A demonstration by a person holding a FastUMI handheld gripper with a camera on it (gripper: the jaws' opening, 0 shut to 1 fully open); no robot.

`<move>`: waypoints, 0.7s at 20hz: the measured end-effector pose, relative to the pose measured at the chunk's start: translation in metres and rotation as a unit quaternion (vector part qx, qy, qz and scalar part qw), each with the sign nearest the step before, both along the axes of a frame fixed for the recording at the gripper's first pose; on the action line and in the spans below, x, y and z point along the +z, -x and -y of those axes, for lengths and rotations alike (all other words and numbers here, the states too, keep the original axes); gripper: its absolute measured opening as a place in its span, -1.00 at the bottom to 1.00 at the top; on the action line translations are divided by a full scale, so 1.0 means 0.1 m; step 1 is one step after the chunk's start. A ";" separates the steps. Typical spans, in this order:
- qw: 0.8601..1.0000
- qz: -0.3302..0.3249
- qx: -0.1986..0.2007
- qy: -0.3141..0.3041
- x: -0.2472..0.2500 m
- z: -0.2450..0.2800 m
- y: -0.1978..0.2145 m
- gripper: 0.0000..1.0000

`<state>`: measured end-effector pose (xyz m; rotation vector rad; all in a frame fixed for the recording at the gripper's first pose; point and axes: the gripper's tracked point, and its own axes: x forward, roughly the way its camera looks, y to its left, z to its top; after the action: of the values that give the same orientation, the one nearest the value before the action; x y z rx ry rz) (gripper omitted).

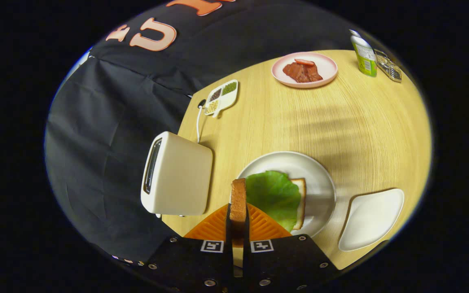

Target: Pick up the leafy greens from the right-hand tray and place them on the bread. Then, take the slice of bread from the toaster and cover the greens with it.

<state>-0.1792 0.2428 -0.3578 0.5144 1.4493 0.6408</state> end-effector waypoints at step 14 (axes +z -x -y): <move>0.983 0.146 -0.019 0.108 -0.14 0.62 -0.41 0.30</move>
<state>-0.1384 0.1804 -0.3721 0.2645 1.2097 0.4977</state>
